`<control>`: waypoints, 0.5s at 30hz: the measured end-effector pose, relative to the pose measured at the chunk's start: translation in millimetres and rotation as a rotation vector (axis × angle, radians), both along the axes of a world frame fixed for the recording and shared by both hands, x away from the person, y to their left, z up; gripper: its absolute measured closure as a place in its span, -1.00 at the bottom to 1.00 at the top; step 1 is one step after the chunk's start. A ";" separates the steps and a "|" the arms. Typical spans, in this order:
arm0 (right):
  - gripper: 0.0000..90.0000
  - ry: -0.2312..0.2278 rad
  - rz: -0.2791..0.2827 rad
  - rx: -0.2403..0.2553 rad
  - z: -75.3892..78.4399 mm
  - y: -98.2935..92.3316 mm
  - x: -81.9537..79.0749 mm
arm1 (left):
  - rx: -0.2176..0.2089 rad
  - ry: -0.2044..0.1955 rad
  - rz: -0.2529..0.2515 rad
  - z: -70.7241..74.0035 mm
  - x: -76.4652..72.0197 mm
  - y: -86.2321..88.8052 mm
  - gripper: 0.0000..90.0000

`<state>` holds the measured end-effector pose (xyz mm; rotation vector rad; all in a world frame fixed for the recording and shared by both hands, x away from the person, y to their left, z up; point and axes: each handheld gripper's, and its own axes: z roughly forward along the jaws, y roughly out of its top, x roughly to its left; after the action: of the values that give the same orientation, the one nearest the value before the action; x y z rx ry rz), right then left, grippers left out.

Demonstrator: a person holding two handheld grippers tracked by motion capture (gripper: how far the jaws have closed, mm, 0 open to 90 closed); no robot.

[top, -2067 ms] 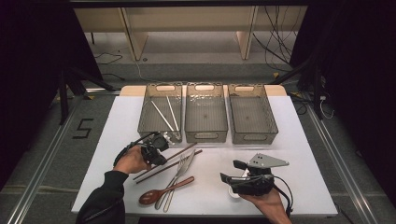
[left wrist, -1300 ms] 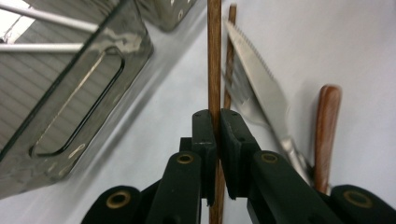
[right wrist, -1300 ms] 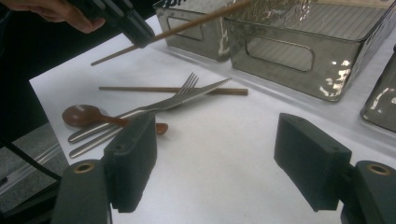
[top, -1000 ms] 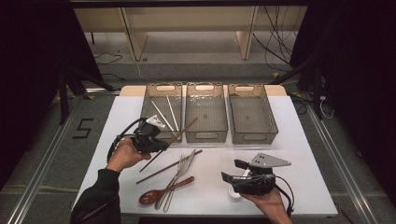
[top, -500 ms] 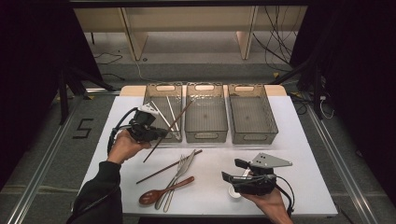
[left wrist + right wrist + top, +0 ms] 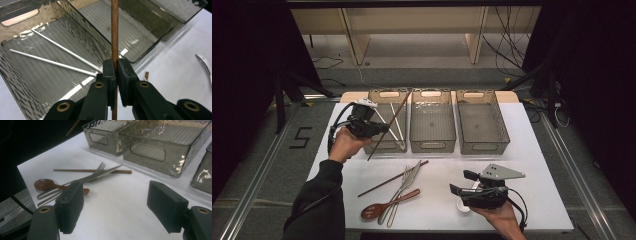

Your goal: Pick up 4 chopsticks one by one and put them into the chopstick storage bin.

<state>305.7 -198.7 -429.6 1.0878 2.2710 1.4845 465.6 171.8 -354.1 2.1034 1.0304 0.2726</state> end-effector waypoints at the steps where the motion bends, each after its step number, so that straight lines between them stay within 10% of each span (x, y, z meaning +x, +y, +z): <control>1: -0.33 0.002 0.000 0.000 0.0 0.1 0.0 | -0.003 -0.001 0.002 1.1 1.9 0.2 0.87; 15: -0.33 0.001 0.000 0.000 0.0 -0.2 0.0 | -0.092 -0.016 0.140 10.5 33.7 9.5 0.87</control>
<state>305.6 -199.0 -429.5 1.0892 2.2715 1.4847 499.3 181.3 -343.6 1.9474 1.1609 0.3048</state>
